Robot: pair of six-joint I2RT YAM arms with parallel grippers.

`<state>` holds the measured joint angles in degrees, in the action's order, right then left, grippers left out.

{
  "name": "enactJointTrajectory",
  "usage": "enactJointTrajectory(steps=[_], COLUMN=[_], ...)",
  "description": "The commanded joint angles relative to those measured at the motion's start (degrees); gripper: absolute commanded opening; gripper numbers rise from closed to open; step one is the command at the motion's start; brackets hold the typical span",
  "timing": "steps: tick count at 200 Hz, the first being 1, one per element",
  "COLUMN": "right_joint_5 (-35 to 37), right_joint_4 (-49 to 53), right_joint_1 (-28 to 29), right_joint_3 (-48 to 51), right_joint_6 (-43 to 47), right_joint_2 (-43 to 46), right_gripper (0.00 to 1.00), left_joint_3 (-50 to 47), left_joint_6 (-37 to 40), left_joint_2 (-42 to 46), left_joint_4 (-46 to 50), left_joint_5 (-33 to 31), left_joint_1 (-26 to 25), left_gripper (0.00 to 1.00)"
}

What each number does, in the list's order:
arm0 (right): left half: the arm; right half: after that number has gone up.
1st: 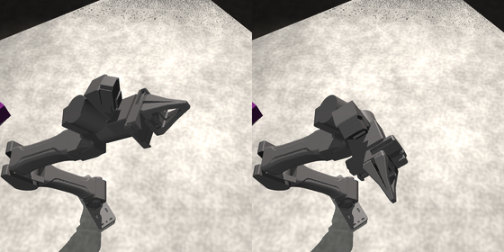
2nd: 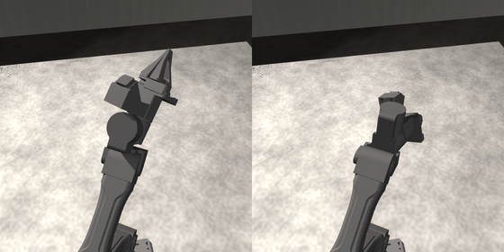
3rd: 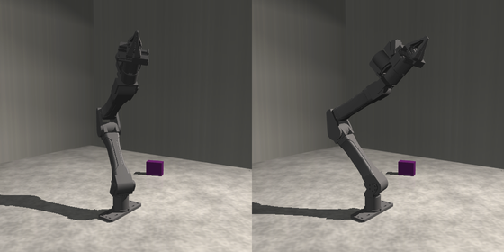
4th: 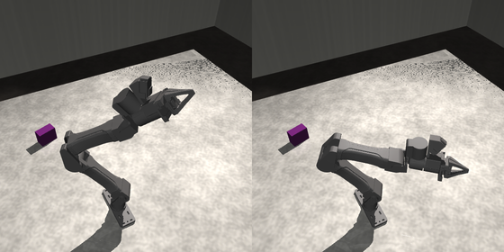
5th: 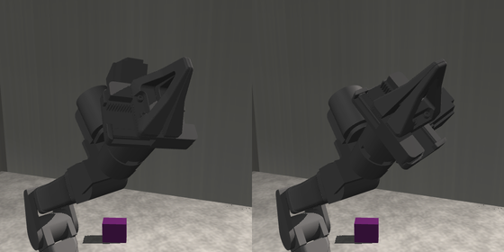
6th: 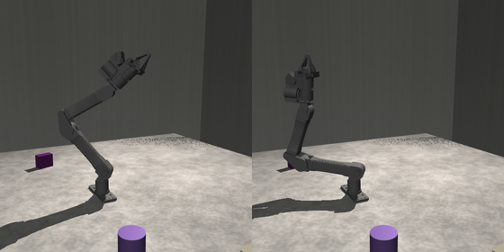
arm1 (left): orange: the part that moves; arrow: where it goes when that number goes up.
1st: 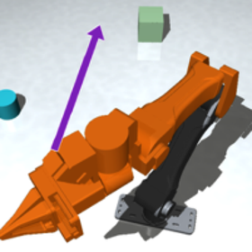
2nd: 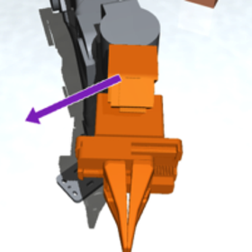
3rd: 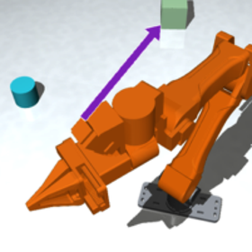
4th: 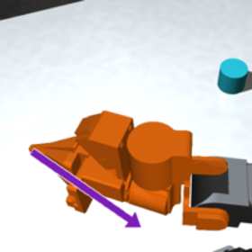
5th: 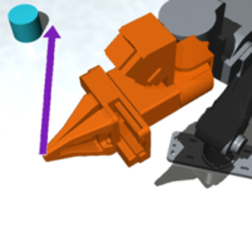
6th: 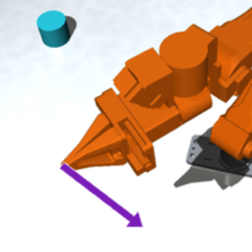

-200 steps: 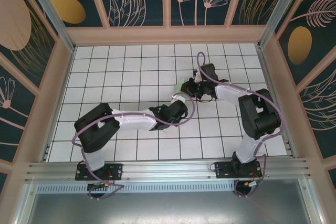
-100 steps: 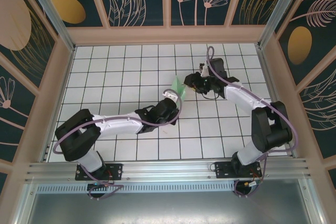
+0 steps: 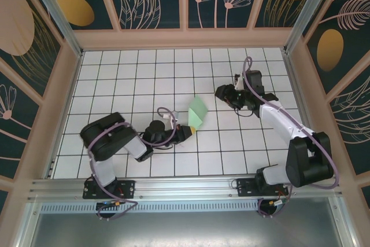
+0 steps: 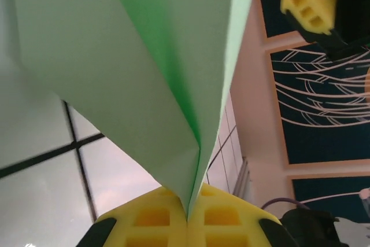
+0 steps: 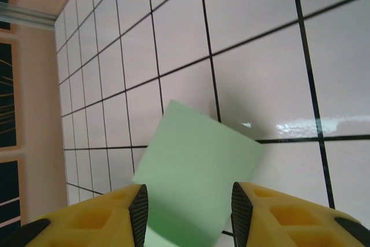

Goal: Fold a paper plane with a square sheet of paper (pick it up from the middle)
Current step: Turn over the paper at the center of the table.

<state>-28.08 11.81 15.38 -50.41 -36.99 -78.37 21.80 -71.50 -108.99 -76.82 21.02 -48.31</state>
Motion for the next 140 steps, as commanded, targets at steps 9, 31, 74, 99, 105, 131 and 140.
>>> enactJointTrajectory(steps=[9, 31, 74, 99, 105, 131, 140], right_joint_5=[-1.8, -1.7, -3.2, -1.9, -2.1, -2.1, -1.8], right_joint_4=[-1.8, -2.0, -4.7, -5.5, -6.1, -6.6, -6.6], right_joint_1=[1.6, 2.4, 7.4, 10.5, 11.0, 12.6, 13.3], right_joint_3=[1.5, 1.2, 0.0, -0.5, -0.4, -1.0, -1.1], right_joint_6=[-0.2, -0.3, -0.7, -1.5, -1.7, -2.0, -1.9], right_joint_2=[-0.8, -1.5, -5.1, -7.8, -8.2, -10.3, -10.9], right_gripper=[0.46, 0.46, 0.40, 0.37, 0.37, 0.35, 0.34], left_joint_3=[-3.1, -4.8, -7.0, -9.7, -10.1, -9.4, -8.5], left_joint_6=[-11.5, -9.1, -9.3, -9.8, -9.5, -4.9, -2.5], left_joint_2=[-5.2, -2.0, 0.3, 1.7, 2.7, 10.4, 15.6], left_joint_4=[-27.4, -19.6, -12.7, -11.4, -9.4, 6.8, 14.6], left_joint_5=[1.9, -1.2, -5.4, -8.7, -9.4, -12.1, -13.6], left_joint_1=[0.0, 0.0, 0.0, 0.0, 0.0, 0.0, 0.0], left_gripper=[0.03, 0.12, 0.36, 0.47, 0.49, 0.56, 0.57])
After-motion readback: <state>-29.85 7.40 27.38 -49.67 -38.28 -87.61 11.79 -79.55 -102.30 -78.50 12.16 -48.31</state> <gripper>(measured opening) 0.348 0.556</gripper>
